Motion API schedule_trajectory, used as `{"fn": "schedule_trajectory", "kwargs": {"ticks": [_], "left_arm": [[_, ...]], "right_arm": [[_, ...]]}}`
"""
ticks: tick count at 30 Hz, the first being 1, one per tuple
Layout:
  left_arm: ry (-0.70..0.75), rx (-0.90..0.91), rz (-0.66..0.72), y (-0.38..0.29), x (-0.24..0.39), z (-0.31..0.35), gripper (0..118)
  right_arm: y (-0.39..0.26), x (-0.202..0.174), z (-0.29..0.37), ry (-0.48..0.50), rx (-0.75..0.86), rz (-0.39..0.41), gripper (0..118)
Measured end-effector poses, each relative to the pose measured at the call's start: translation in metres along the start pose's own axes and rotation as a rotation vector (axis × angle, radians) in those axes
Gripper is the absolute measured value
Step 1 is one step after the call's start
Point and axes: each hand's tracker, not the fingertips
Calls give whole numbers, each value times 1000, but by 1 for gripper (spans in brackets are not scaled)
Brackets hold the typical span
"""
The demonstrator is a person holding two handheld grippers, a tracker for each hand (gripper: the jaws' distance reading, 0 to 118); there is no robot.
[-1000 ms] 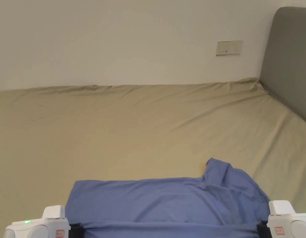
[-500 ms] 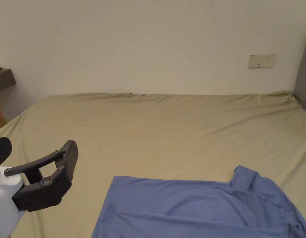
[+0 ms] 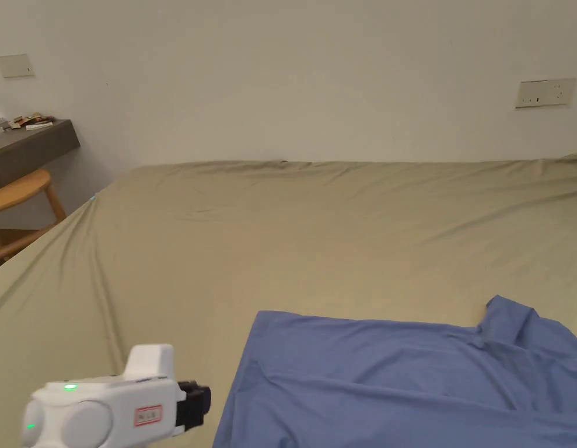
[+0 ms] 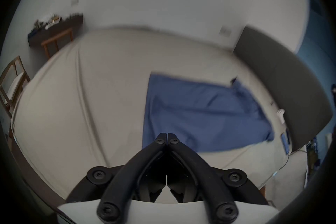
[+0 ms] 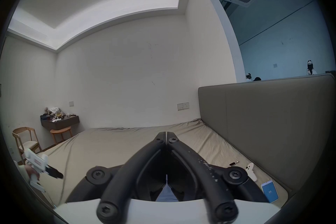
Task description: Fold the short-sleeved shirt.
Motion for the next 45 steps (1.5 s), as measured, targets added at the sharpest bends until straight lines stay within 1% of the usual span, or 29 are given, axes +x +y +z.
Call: {"fn": "schedule_trajectory", "kwargs": {"ticks": [1,3,4,6,7,8,13,15,16,17,19,23,26,27,28,29,30,31,32,33,34,35,36,37,38,39,41,44,45], "left_arm": [[-15,-75,-12,1,-8,-21,0],[43,-90,65,-2,-18,-54,0],[37,-144,45,-1,-21,-67,19],[26,-194,89,-8,-27,-87,105],[8,-224,93,-12,-28,-96,116],[0,-268,72,-19,-25,-106,107],[-33,-237,14,-31,-7,-119,91],[45,-229,-56,-36,2,-126,48],[76,-214,-63,-36,2,-126,37],[40,-214,-33,-35,2,-123,33],[-46,-187,51,-30,-1,-115,5],[-7,-165,-33,-25,-1,-109,5],[-44,-99,15,-17,0,-89,5],[-52,-76,18,-15,1,-82,5],[-46,-54,14,-13,2,-76,5],[-49,-34,2,-12,19,-61,5],[-55,-34,-4,-10,23,-56,5],[-60,-27,-7,-9,26,-52,5],[-74,-18,-3,-5,26,-50,5],[-78,-12,-4,1,23,-50,5],[-78,-12,-7,2,25,-50,5],[-73,-14,-12,2,27,-52,5],[-64,-19,-17,0,29,-53,5],[-58,-22,-20,1,24,-59,5],[-51,-27,-15,-1,25,-61,5],[-48,-34,-5,-3,25,-63,5],[-45,-34,14,-7,20,-63,5],[-52,-26,18,-6,16,-44,5],[-54,-15,22,-6,14,-35,5]], "right_arm": [[0,0,0,-3,-7,2,0],[-3,-2,-2,-10,-13,33,0],[-5,-3,-3,-24,-17,53,0],[-8,7,-5,-18,-34,40,0],[-11,8,-8,-5,-44,32,0],[-14,8,-11,-6,-58,31,0],[-32,5,-26,-20,-123,48,0],[-44,5,-36,-27,-165,63,0],[-54,6,-43,-30,-202,70,0],[-64,10,-50,-24,-234,62,0],[-91,19,-65,-9,-306,16,0],[-176,53,-113,-42,-587,-125,0],[-240,74,-137,-99,-763,-127,0],[-256,79,-142,-85,-800,-175,0],[-269,82,-148,-41,-845,-199,9],[-280,81,-153,-77,-890,-191,37],[-294,88,-159,-93,-890,-157,79],[-302,88,-162,-59,-890,-156,116],[-309,88,-164,-37,-926,-182,113],[-313,87,-164,-35,-930,-224,97],[-316,86,-163,-43,-941,-246,66],[-316,79,-161,-115,-936,-222,54],[-311,73,-159,-136,-910,-125,34],[-310,71,-158,-84,-910,-120,9],[-312,71,-156,-21,-927,-183,9],[-311,67,-152,-29,-931,-219,8],[-304,61,-150,-58,-921,-83,8],[-274,74,-146,-39,-879,-170,8],[-258,77,-142,-22,-839,-172,8]]}}
